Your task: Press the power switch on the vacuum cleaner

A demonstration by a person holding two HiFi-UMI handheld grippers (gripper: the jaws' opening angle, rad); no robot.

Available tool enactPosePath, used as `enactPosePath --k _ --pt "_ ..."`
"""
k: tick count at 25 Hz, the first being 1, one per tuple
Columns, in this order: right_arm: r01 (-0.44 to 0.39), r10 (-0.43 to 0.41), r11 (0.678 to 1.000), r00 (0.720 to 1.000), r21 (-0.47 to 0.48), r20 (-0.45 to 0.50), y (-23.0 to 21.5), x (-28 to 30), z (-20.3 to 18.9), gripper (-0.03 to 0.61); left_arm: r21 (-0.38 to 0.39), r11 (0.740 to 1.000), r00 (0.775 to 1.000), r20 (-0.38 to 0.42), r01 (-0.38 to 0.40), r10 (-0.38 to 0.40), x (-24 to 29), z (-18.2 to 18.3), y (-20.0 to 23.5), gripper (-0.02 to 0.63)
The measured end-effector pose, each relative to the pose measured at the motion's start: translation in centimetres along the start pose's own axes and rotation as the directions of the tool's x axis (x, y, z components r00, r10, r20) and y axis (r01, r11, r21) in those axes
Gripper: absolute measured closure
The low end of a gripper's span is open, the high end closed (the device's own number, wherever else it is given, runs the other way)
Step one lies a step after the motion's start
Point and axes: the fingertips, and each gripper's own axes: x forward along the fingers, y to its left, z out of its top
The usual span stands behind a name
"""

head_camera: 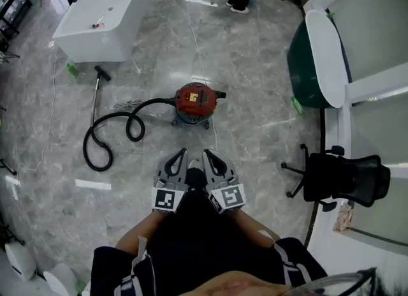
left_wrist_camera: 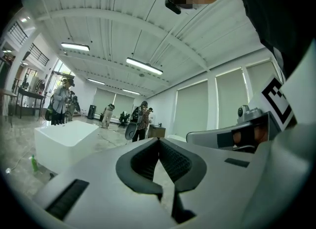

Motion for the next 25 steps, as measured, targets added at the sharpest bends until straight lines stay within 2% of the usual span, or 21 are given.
enactPosePath --k 5,9,11,16,19,23,25 --pt "-0.028 0.028 1.0 0.999 -0.004 0.031 -2.9 0.1 1.4 0.563 0.002 0.999 0.999 0.038 -0.039 0.039 3.2 2.3 -1.4 0.595" --pt "-0.021 0.02 1.0 0.999 0.017 0.032 -5.6 -0.1 1.2 0.563 -0.037 0.998 0.999 0.01 -0.052 0.052 5.6 1.2 -2.5 0.595" --pt "-0.01 0.01 1.0 1.0 0.029 0.02 -6.4 -0.3 0.8 0.563 -0.052 0.998 0.999 -0.01 -0.036 0.036 5.9 0.4 -2.9 0.595" --pt "0.025 -0.024 0.998 0.999 0.059 -0.021 -8.1 -0.8 -0.2 0.563 -0.021 1.0 0.999 -0.042 -0.017 0.016 7.0 -0.2 -3.5 0.595" --pt "0.032 -0.031 0.998 0.999 0.045 -0.03 -8.6 -0.1 -0.5 0.563 -0.013 1.0 1.0 -0.017 0.001 -0.001 8.1 0.3 -3.2 0.595" --pt "0.04 -0.039 0.999 0.997 0.02 -0.069 -9.2 1.7 -0.6 0.563 0.017 0.999 0.999 -0.029 0.037 -0.036 8.6 -0.9 -2.6 0.595" --pt "0.025 -0.025 1.0 0.994 0.002 -0.105 -9.2 2.3 -1.4 0.563 0.004 1.0 0.999 -0.038 0.021 -0.021 8.1 -1.2 -1.9 0.595"
